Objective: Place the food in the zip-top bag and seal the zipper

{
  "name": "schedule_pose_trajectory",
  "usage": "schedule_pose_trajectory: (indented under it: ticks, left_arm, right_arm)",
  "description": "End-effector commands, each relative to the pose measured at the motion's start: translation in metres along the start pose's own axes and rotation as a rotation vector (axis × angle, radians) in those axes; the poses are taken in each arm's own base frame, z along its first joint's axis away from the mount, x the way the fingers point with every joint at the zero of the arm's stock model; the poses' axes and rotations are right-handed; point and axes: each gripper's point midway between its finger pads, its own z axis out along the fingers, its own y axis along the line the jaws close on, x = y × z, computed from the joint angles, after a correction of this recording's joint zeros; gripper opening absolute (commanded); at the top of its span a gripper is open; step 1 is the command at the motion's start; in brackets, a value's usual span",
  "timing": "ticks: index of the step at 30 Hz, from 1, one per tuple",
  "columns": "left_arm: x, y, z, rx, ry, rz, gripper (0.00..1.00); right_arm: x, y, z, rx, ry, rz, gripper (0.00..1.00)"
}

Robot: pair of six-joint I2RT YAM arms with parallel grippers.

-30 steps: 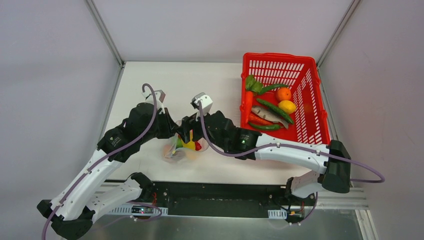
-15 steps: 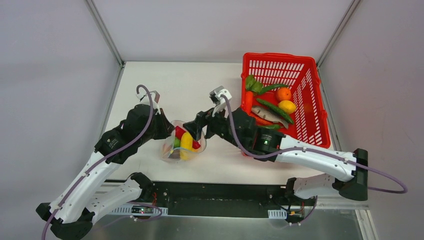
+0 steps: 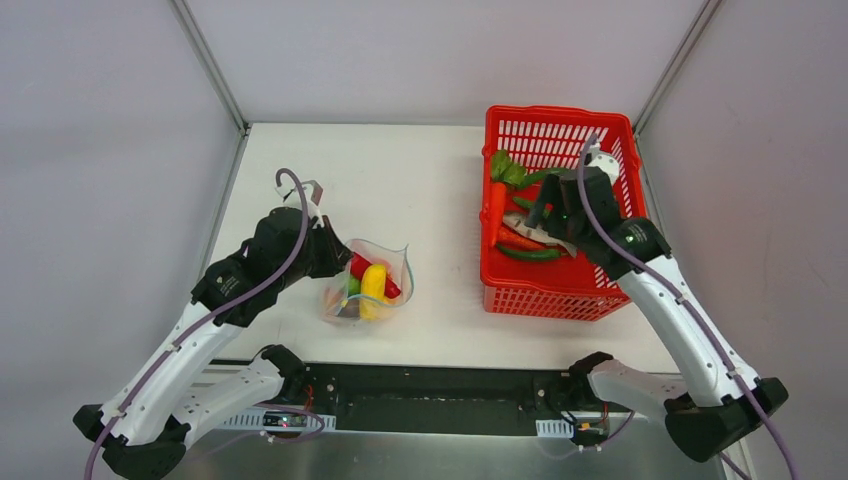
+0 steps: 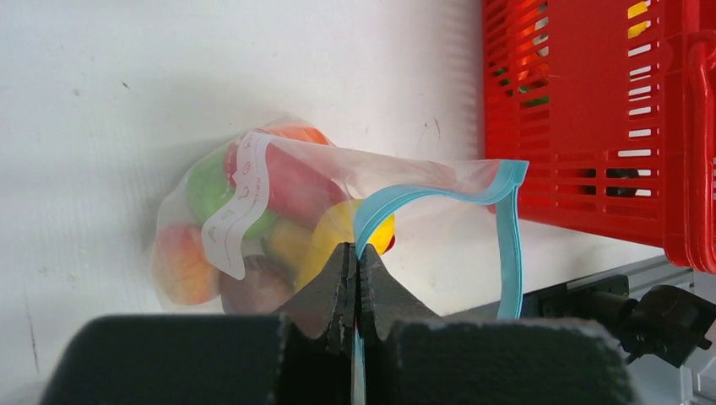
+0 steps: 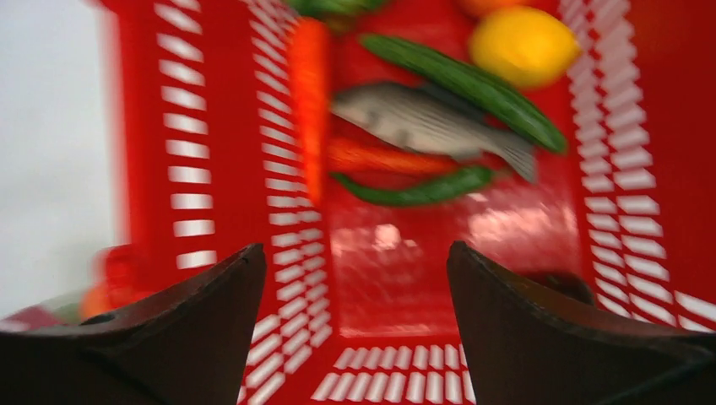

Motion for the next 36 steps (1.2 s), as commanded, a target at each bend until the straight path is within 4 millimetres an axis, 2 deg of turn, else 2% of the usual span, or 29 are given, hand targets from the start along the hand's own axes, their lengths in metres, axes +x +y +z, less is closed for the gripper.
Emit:
schedule_pose_trajectory:
  ticks: [1,6,9,11,15,18,24,29,36]
  left_arm:
    - [-0.004,-0.009,0.005,0.043,-0.012,-0.013,0.00]
    - [-0.003,-0.012,0.005,0.056,-0.002,-0.004,0.00]
    - [-0.003,-0.012,0.004,0.061,-0.003,-0.001,0.00]
    - [-0.003,-0.012,0.004,0.066,-0.009,-0.002,0.00]
    - [-0.001,-0.012,0.003,0.076,-0.007,0.004,0.00]
    - [0.000,-0.010,0.005,0.071,-0.007,0.010,0.00]
    - [0.002,-0.015,0.007,0.091,0.006,0.021,0.00]
    - [0.003,-0.014,0.008,0.091,0.007,0.024,0.00]
    - [0.003,-0.018,0.012,0.106,0.018,0.024,0.00]
  right_arm:
    - [0.058,-0.076,-0.011,0.230,0.311,0.023,0.84]
    - [0.098,-0.122,0.002,0.412,0.455,0.104,0.90]
    - [0.111,-0.129,0.015,0.453,0.461,0.147,0.94]
    - [0.110,-0.139,0.025,0.508,0.399,0.181,0.98]
    - [0.099,-0.155,0.029,0.625,0.275,0.275,1.00]
    - [0.104,-0.163,0.029,0.668,0.228,0.339,1.00]
    - [0.129,-0.182,0.032,0.746,0.213,0.447,1.00]
    - [0.129,-0.197,0.031,0.834,0.213,0.373,1.00]
    - [0.145,-0.211,0.028,0.945,0.329,0.251,1.00]
